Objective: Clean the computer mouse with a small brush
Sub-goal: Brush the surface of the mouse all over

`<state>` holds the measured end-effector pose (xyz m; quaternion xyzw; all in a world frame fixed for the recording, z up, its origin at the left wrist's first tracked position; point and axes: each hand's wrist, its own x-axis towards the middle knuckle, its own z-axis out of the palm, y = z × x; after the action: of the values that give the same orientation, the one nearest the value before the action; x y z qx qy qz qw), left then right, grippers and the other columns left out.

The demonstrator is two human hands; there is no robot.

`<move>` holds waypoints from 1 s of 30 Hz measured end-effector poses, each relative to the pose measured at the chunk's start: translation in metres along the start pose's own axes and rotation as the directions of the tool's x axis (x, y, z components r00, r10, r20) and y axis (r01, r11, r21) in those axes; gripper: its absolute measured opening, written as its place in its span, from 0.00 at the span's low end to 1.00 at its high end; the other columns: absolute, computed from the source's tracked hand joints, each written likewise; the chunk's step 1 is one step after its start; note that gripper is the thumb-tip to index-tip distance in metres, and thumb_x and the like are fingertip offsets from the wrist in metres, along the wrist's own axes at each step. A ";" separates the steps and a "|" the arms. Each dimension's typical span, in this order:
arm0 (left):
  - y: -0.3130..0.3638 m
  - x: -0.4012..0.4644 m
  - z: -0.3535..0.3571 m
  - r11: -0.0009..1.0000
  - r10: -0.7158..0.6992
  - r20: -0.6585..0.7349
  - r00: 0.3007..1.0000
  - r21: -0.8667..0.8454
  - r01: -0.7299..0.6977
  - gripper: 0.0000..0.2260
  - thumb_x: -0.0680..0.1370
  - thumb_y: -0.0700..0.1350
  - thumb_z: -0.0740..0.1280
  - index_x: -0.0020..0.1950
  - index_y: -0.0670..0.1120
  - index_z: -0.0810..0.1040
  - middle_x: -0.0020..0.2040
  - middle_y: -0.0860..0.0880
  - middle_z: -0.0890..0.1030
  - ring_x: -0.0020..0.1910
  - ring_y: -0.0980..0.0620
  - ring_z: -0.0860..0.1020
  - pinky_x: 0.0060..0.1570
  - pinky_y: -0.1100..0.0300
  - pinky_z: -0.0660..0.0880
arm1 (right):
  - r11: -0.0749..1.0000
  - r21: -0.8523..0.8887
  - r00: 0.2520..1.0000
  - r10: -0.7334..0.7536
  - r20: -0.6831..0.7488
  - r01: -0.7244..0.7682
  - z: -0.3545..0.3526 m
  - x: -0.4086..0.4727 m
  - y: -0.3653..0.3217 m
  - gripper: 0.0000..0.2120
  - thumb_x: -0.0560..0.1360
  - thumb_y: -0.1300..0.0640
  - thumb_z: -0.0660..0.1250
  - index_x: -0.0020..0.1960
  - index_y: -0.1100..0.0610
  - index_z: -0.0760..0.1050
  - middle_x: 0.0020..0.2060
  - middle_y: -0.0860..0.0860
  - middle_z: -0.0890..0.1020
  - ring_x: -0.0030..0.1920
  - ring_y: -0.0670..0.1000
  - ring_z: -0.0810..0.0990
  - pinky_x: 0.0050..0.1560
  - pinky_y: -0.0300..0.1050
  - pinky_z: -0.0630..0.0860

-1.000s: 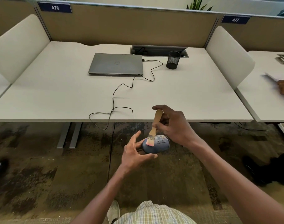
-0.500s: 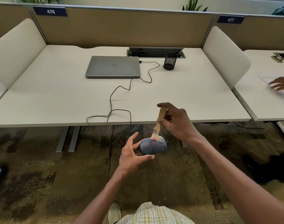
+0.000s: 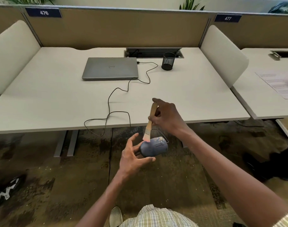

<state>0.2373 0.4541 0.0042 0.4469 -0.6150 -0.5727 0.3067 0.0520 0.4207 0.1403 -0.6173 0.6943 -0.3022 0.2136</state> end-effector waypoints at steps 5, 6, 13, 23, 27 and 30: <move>0.004 -0.001 0.004 1.000 0.016 0.017 1.000 0.001 -0.016 0.56 0.59 0.52 0.85 0.80 0.55 0.57 0.64 0.49 0.82 0.58 0.60 0.82 0.57 0.59 0.80 | 0.981 -0.128 0.984 0.159 0.078 -0.149 0.000 0.011 0.007 0.26 0.71 0.64 0.73 0.67 0.65 0.71 0.48 0.62 0.83 0.45 0.61 0.85 0.48 0.56 0.83; 0.003 -0.003 0.004 1.000 0.024 0.020 1.000 0.007 -0.024 0.55 0.59 0.52 0.84 0.79 0.56 0.57 0.63 0.51 0.82 0.59 0.61 0.82 0.57 0.60 0.80 | 0.975 -0.141 0.979 0.185 0.085 -0.172 -0.002 0.013 0.009 0.25 0.71 0.64 0.72 0.67 0.66 0.71 0.49 0.62 0.83 0.45 0.62 0.84 0.48 0.57 0.83; 0.007 -0.002 0.000 0.998 0.053 0.007 0.999 0.045 -0.053 0.33 0.63 0.44 0.84 0.63 0.60 0.76 0.60 0.57 0.81 0.57 0.62 0.82 0.54 0.64 0.80 | 0.985 0.048 0.984 0.164 0.062 -0.167 -0.005 0.013 0.012 0.30 0.72 0.65 0.74 0.71 0.63 0.69 0.48 0.60 0.84 0.39 0.56 0.86 0.43 0.52 0.85; 0.010 -0.001 -0.006 1.000 0.022 0.003 1.000 -0.006 -0.022 0.34 0.63 0.44 0.84 0.66 0.52 0.77 0.61 0.55 0.81 0.59 0.58 0.82 0.53 0.62 0.81 | 0.977 0.210 0.999 0.023 0.025 -0.028 -0.021 -0.012 0.020 0.21 0.72 0.67 0.75 0.59 0.51 0.75 0.37 0.53 0.83 0.35 0.47 0.86 0.37 0.40 0.84; 0.010 -0.003 -0.005 1.000 0.008 0.012 1.000 -0.006 -0.008 0.35 0.64 0.43 0.84 0.68 0.51 0.76 0.61 0.55 0.80 0.59 0.59 0.81 0.54 0.62 0.81 | 0.985 0.170 1.000 0.010 0.022 -0.014 -0.018 -0.023 0.024 0.18 0.73 0.68 0.73 0.57 0.53 0.74 0.37 0.53 0.83 0.36 0.50 0.86 0.41 0.51 0.85; 0.008 -0.005 -0.005 1.000 -0.013 0.021 1.000 -0.022 0.013 0.34 0.64 0.41 0.83 0.68 0.51 0.76 0.62 0.54 0.80 0.59 0.57 0.81 0.55 0.60 0.81 | 0.984 0.179 0.999 0.013 -0.046 -0.004 -0.019 -0.026 0.028 0.16 0.73 0.68 0.72 0.56 0.54 0.74 0.38 0.54 0.84 0.37 0.50 0.86 0.41 0.52 0.85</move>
<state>0.2418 0.4558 0.0139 0.4413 -0.6089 -0.5861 0.3016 0.0225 0.4513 0.1329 -0.5854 0.6719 -0.3769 0.2528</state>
